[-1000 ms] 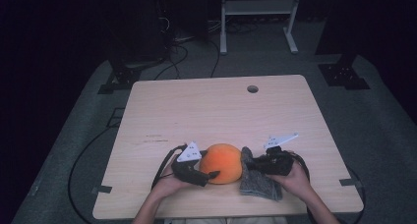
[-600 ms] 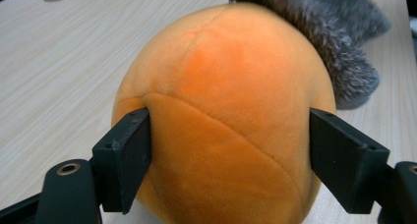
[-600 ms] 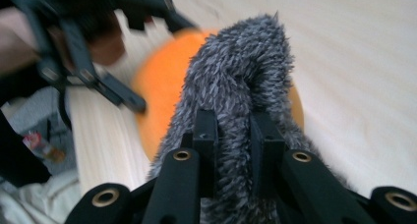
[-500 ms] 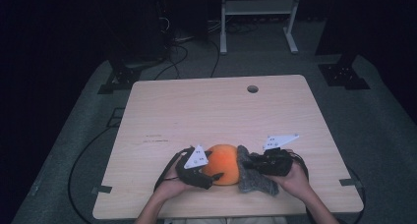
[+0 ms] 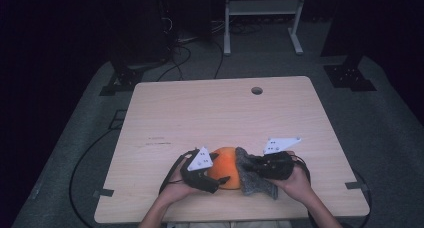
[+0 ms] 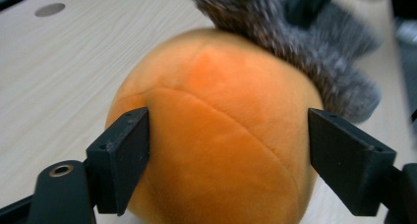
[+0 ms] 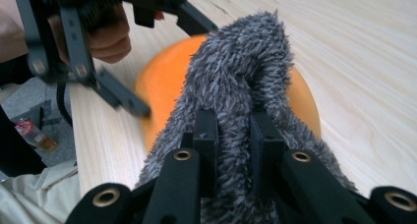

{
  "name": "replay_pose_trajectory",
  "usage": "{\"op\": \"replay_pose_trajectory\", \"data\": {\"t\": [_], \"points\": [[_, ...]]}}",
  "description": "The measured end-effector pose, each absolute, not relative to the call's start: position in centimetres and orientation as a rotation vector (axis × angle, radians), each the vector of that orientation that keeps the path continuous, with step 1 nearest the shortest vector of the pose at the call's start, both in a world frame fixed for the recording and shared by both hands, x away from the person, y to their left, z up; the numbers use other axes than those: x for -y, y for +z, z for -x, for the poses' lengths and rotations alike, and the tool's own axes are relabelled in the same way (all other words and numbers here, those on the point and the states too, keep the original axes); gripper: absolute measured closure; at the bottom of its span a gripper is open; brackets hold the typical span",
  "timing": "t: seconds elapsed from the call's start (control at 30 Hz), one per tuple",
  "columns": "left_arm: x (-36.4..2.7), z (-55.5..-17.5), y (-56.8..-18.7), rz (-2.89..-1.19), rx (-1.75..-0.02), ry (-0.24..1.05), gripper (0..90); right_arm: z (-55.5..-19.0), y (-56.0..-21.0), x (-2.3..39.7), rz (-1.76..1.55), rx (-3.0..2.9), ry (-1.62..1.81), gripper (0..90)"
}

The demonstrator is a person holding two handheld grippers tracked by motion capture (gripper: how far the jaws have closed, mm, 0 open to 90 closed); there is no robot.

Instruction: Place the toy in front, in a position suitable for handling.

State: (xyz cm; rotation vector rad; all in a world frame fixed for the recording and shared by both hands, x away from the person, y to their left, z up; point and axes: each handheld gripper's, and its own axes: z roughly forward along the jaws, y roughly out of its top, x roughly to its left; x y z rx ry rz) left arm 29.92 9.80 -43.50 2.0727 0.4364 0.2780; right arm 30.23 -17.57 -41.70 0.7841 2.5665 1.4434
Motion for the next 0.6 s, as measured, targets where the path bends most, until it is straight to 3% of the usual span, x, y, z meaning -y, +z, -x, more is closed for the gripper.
{"op": "replay_pose_trajectory", "data": {"t": [0.13, 0.37, 0.6], "points": [[-9.6, -29.8, -43.4, -2.088, -0.428, 0.309, 21.9, -30.2, -41.9, 18.7, -0.820, -2.586, 1.355, 75.7], [-9.0, -29.3, -43.2, -2.113, -0.377, 0.358, 23.2, -29.5, -39.7, 17.7, -0.726, -2.526, 1.483, 75.1], [-9.9, -30.5, -43.0, -2.076, -0.506, 0.241, 9.1, -30.2, -41.2, 18.2, -0.786, -2.590, 1.423, 75.4]]}}
